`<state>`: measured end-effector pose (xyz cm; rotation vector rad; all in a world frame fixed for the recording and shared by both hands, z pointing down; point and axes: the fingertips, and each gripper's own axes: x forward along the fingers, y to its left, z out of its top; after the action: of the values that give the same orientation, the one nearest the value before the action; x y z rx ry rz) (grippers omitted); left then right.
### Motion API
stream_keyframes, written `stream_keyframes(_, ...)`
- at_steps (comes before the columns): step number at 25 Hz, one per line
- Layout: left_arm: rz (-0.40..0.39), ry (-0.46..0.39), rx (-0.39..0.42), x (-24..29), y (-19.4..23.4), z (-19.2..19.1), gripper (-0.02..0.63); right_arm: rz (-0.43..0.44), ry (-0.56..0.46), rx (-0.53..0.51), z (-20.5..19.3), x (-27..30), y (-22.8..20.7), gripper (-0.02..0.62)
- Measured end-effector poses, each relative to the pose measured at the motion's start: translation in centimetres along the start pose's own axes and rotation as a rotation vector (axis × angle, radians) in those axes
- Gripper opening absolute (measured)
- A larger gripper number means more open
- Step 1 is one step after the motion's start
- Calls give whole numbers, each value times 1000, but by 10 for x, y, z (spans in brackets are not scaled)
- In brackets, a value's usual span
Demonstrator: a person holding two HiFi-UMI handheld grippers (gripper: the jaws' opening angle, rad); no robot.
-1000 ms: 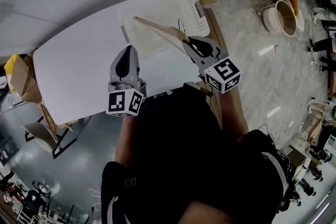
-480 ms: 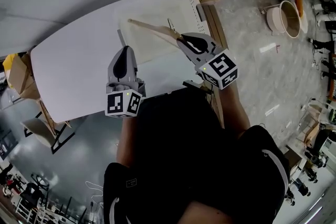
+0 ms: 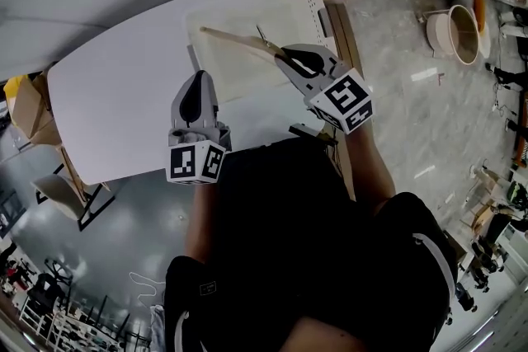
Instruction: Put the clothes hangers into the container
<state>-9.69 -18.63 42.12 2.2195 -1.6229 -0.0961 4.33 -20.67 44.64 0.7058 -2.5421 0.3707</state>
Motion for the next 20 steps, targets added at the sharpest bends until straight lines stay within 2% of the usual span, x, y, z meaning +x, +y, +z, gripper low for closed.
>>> stream_keyframes(20,47,32,-8,17,13,-13,6,58,117,-22,-16,50,-21,61)
